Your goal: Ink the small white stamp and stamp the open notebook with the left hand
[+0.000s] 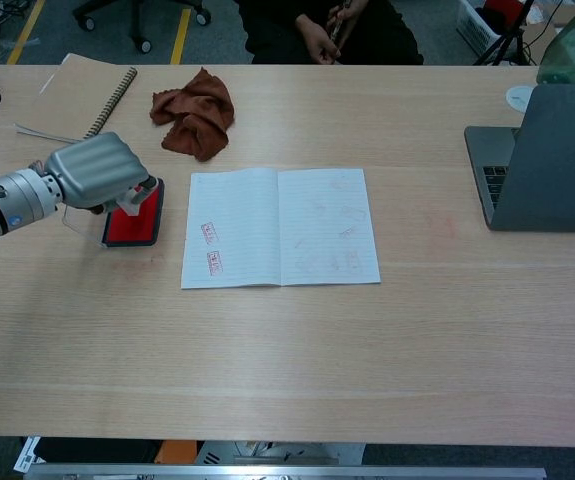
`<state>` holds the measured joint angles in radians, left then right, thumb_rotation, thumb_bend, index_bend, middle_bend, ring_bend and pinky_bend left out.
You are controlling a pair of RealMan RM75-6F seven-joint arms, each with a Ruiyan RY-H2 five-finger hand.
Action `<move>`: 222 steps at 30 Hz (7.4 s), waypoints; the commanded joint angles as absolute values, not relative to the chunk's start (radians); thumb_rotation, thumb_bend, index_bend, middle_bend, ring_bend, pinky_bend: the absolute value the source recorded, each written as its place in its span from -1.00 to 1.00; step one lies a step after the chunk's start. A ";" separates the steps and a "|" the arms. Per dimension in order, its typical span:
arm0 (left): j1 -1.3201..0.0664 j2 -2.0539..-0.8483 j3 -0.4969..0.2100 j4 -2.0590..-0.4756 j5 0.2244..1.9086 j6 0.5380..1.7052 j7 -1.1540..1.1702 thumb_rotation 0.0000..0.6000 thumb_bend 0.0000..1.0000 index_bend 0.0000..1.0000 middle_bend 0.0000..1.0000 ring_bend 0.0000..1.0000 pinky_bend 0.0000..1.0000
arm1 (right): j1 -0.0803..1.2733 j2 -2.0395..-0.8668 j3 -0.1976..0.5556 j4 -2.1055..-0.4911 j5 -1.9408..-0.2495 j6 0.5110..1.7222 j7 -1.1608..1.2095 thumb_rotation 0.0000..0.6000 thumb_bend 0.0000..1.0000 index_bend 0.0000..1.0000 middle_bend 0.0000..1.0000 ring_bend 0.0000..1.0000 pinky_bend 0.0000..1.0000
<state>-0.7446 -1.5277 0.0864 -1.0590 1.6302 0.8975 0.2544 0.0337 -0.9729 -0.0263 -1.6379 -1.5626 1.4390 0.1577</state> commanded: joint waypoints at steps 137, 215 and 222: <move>-0.848 -1.746 -0.054 -1.112 1.276 0.822 0.547 1.00 -0.33 0.25 1.00 1.00 1.00 | 0.021 -0.979 -0.026 -1.592 -1.540 1.427 0.203 1.00 -0.31 -0.36 -0.25 -0.63 -0.48; -0.663 -1.368 0.114 -1.670 1.454 1.135 0.567 1.00 -0.30 0.22 1.00 1.00 1.00 | 0.029 -0.988 -0.020 -1.575 -1.569 1.435 0.235 1.00 -0.31 -0.36 -0.25 -0.63 -0.48; -0.585 -1.374 0.176 -1.618 1.552 1.201 0.542 1.00 -0.30 0.21 1.00 1.00 1.00 | 0.032 -0.988 -0.022 -1.573 -1.574 1.435 0.240 1.00 -0.31 -0.36 -0.25 -0.63 -0.48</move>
